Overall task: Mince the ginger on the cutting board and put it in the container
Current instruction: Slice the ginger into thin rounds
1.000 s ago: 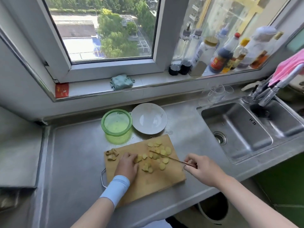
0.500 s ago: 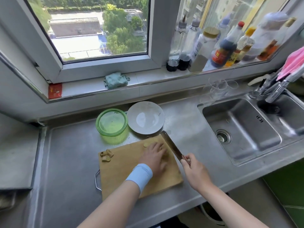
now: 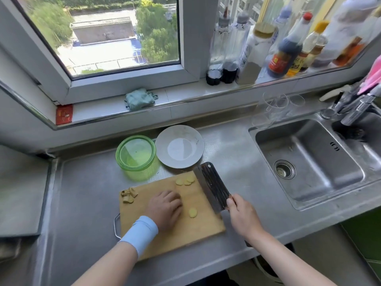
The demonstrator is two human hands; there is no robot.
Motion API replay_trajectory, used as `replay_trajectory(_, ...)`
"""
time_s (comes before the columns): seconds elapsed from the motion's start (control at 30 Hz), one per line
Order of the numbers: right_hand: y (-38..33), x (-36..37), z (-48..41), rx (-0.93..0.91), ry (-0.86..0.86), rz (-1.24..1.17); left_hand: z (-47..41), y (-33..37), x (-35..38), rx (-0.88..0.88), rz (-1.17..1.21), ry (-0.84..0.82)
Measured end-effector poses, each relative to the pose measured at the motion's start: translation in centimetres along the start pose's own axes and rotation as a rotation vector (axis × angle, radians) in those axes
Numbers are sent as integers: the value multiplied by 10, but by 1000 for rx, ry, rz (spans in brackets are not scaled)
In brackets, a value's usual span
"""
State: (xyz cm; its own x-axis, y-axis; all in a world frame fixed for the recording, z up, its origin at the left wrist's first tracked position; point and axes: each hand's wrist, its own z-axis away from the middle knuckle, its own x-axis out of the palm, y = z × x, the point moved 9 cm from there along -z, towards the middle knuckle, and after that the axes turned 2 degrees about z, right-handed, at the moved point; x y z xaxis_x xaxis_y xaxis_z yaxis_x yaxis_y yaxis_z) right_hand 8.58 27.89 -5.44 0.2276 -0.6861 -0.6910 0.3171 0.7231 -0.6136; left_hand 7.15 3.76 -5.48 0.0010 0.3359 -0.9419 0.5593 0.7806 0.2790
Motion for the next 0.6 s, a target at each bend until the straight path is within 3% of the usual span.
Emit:
replay_trajectory(0.1, 5, 2, 2, 19, 22, -53, -26, -5, -1, -155, 75, 34)
replay_trajectory(0.2, 12, 0, 2, 47, 35, -82, -63, -4, 25, -200, 106, -90)
replay_trajectory(0.27, 15, -2, 2, 52, 29, -87, -70, -6, 37, -173, 83, -154)
replay_trajectory(0.47, 17, 4, -9, 33, -67, -91, -23, -7, 21, -111, 49, -61)
replay_trajectory(0.6, 5, 10, -20, -10, -150, -68, -13, 30, 25, -91, -17, -108)
